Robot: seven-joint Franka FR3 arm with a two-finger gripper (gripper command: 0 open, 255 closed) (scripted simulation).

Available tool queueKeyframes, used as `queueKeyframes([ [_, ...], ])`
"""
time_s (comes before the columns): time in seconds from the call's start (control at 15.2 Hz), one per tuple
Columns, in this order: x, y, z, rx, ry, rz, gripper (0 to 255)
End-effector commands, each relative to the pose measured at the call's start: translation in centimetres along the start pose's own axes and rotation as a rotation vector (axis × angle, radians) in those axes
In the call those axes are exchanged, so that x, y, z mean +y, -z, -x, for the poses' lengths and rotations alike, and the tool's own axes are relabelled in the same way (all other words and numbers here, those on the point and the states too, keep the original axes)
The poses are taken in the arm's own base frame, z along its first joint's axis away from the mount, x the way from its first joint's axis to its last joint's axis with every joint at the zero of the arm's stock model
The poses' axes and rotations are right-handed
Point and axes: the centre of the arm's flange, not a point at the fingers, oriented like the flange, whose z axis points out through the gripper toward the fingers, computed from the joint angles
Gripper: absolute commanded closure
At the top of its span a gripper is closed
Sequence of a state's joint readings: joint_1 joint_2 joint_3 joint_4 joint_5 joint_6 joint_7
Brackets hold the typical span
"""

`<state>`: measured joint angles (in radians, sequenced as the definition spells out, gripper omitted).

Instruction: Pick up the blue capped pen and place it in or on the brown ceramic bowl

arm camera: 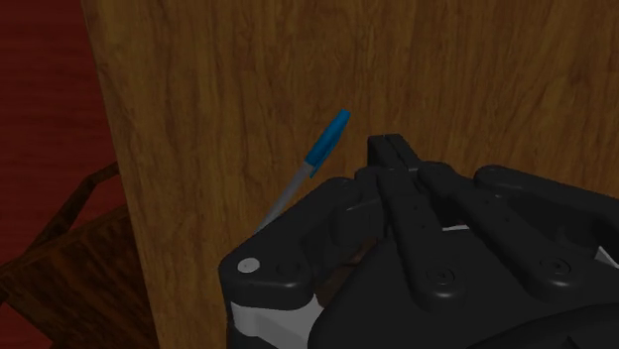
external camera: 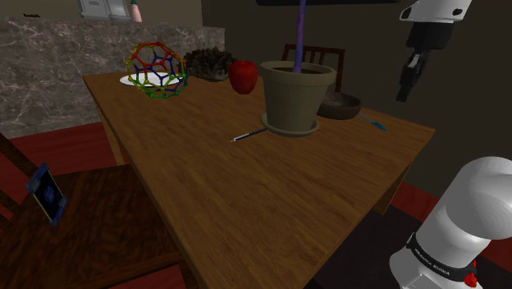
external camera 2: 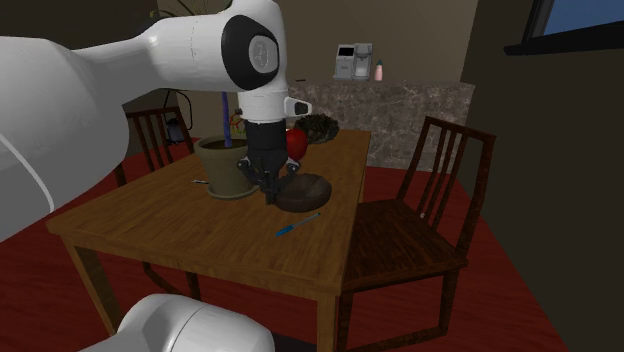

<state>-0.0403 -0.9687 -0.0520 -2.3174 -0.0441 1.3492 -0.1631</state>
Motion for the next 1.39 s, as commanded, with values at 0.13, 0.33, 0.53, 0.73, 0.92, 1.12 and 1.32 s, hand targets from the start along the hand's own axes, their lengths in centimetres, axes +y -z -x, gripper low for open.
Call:
queueKeyframes([
  [0.13,0.4,-1.8,-1.9,-0.005,-0.186,0.015,0],
  [0.33,1.6,-4.5,-4.6,-0.013,-0.466,0.038,0],
  [0.53,2.8,-6.6,-6.0,-0.017,-0.632,0.052,0],
  [0.73,2.8,-8.2,-5.9,-0.017,-0.632,0.052,0],
  [0.92,2.9,-9.8,-5.9,-0.017,-0.632,0.052,0],
  [1.12,2.9,-10.1,-5.9,-0.017,-0.632,0.052,0],
  [1.32,2.9,-10.1,-5.9,-0.017,-0.632,0.052,0],
])
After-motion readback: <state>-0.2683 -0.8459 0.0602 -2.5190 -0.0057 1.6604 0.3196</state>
